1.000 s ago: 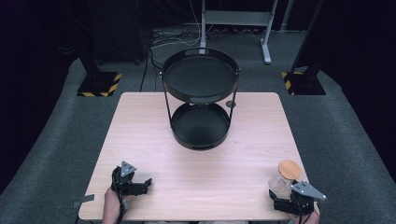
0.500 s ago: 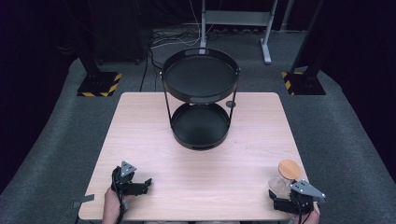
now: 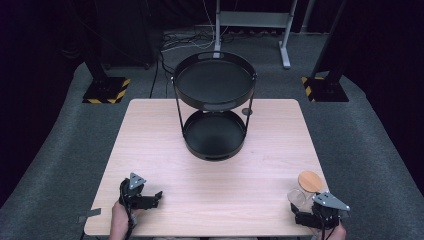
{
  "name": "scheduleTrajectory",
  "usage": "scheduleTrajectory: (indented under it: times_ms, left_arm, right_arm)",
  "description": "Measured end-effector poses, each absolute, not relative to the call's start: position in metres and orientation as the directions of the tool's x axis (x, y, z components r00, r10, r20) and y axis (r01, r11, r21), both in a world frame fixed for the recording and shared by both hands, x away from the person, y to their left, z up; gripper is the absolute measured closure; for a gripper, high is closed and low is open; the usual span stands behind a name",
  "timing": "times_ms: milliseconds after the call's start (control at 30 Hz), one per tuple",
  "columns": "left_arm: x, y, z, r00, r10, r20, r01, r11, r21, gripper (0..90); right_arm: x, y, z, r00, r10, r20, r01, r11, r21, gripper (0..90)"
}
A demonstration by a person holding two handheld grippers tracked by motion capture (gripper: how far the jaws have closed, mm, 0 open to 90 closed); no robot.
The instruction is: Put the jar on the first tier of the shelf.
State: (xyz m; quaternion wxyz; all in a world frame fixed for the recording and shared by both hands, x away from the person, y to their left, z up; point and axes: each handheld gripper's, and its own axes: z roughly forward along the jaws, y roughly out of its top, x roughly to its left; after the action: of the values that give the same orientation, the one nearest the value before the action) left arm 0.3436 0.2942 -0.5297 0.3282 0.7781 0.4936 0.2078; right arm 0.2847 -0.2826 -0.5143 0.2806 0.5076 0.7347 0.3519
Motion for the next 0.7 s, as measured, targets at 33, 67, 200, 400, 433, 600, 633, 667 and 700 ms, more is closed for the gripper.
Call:
scheduleTrajectory:
  times_ms: [33, 67, 200, 400, 433, 600, 633, 667, 700]
  left_arm:
    - [0.344, 0.294, -0.53, 0.426, 0.905, 0.0, 0.632, -0.297, 0.716, 3.2]
    - [0.344, 0.294, -0.53, 0.426, 0.905, -0.001, 0.632, -0.297, 0.716, 3.2]
    - [0.344, 0.294, -0.53, 0.427, 0.904, 0.0, 0.632, -0.298, 0.716, 3.2]
    - [0.344, 0.294, -0.53, 0.427, 0.904, 0.0, 0.632, -0.298, 0.716, 3.2]
    - [0.344, 0.294, -0.53, 0.427, 0.904, 0.0, 0.632, -0.299, 0.716, 3.2]
    - [0.344, 0.294, -0.53, 0.427, 0.904, 0.001, 0.631, -0.299, 0.715, 3.3]
    - [0.344, 0.294, -0.53, 0.427, 0.904, 0.001, 0.631, -0.299, 0.715, 3.2]
    - [0.344, 0.294, -0.53, 0.427, 0.904, 0.001, 0.631, -0.299, 0.715, 3.3]
    - [0.344, 0.294, -0.53, 0.427, 0.904, 0.001, 0.632, -0.299, 0.715, 3.3]
  right_arm:
    - [0.284, -0.282, -0.511, -0.324, 0.944, -0.065, 0.545, 0.242, 0.803, 0.0]
    - [0.284, -0.282, -0.508, -0.323, 0.943, -0.074, 0.54, 0.248, 0.804, 0.0]
    - [0.287, -0.281, -0.499, -0.319, 0.944, -0.087, 0.531, 0.254, 0.808, 0.0]
    - [0.294, -0.279, -0.492, -0.323, 0.941, -0.098, 0.52, 0.263, 0.812, 0.0]
    - [0.296, -0.279, -0.491, -0.326, 0.94, -0.096, 0.521, 0.263, 0.812, 0.0]
    - [0.302, -0.276, -0.489, -0.34, 0.936, -0.093, 0.515, 0.268, 0.814, 0.0]
    - [0.304, -0.275, -0.488, -0.342, 0.935, -0.092, 0.515, 0.269, 0.814, 0.0]
    - [0.304, -0.275, -0.488, -0.342, 0.935, -0.092, 0.515, 0.269, 0.814, 0.0]
    - [0.305, -0.274, -0.488, -0.343, 0.935, -0.093, 0.513, 0.269, 0.815, 0.0]
